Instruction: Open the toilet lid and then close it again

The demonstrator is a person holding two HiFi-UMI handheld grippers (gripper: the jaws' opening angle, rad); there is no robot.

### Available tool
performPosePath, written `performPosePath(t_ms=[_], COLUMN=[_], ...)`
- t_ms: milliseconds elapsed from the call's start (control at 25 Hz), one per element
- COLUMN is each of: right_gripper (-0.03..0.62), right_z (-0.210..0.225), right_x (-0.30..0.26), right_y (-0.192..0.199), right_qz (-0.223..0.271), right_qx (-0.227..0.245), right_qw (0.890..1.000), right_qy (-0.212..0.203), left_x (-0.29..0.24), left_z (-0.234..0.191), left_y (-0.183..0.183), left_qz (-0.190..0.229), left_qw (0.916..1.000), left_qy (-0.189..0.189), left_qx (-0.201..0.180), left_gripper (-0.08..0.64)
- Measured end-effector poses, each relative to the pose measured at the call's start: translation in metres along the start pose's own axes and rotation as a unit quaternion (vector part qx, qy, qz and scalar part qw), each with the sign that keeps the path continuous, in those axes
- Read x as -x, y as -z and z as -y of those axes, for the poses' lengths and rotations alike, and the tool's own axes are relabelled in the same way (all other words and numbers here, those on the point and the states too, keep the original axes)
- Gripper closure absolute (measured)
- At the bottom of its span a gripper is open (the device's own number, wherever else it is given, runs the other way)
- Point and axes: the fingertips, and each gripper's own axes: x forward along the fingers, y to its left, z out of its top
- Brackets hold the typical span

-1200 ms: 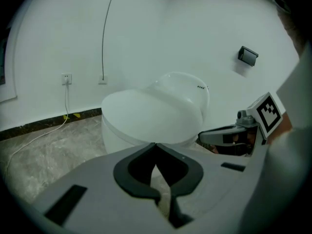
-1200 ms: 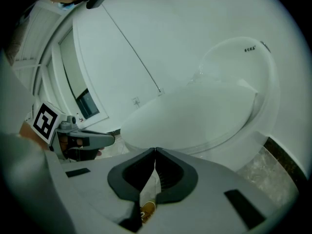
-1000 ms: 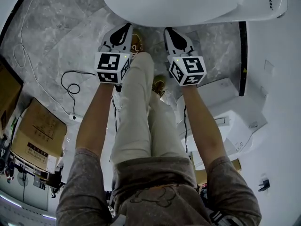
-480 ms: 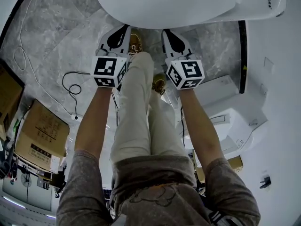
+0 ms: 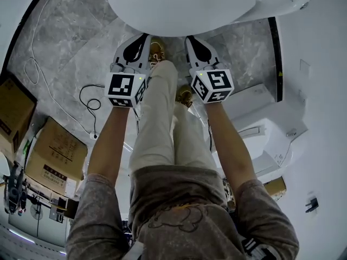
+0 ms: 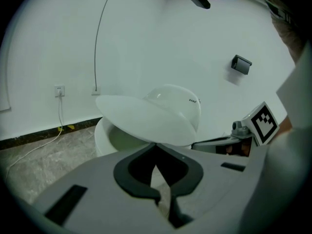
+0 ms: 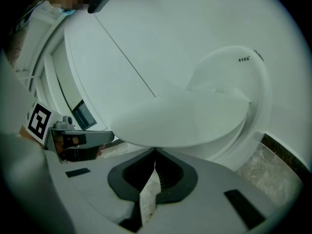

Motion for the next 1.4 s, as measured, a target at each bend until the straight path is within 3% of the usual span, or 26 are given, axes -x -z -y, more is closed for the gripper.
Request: performPosePath(t_ms=[320, 640, 920, 1160, 1400], right_gripper=[0.565, 0.565, 0.565, 0.565, 0.565], right_z=[-0.004, 0.013, 0.040, 0.074, 0.111], right_x=[0.045, 0.087, 0.112, 0.133, 0.148], right_y=[-0.062, -0.125, -0.167, -0.199, -0.221], right_qz=[0.030, 0.049, 0.068, 0.104, 0.122], right_qx=[-0.030, -0.059, -0.087, -0.120, -0.137], right_qw=[0.999, 0.995, 0.987, 0.974, 0.965], right_qy=[0.030, 0.068, 0.116, 0.163, 0.188], left_x=[0.026, 0.023, 0.002, -0.029, -0.064], left_z=[0.048, 0.108, 0.155, 0.201, 0.240], left_y=[-0.091, -0.181, -0.240, -0.284, -0.315], left_qz=[0.023, 0.039, 0.030, 0.027, 0.026], left_qw=[0.9987, 0.9931, 0.9805, 0.9637, 0.9501], left_qy=[0.030, 0.085, 0.157, 0.216, 0.253], left_qx=[-0.033, -0.071, -0.115, -0.154, -0.181], left_gripper=[0.551, 0.551, 0.551, 0.551, 0.551])
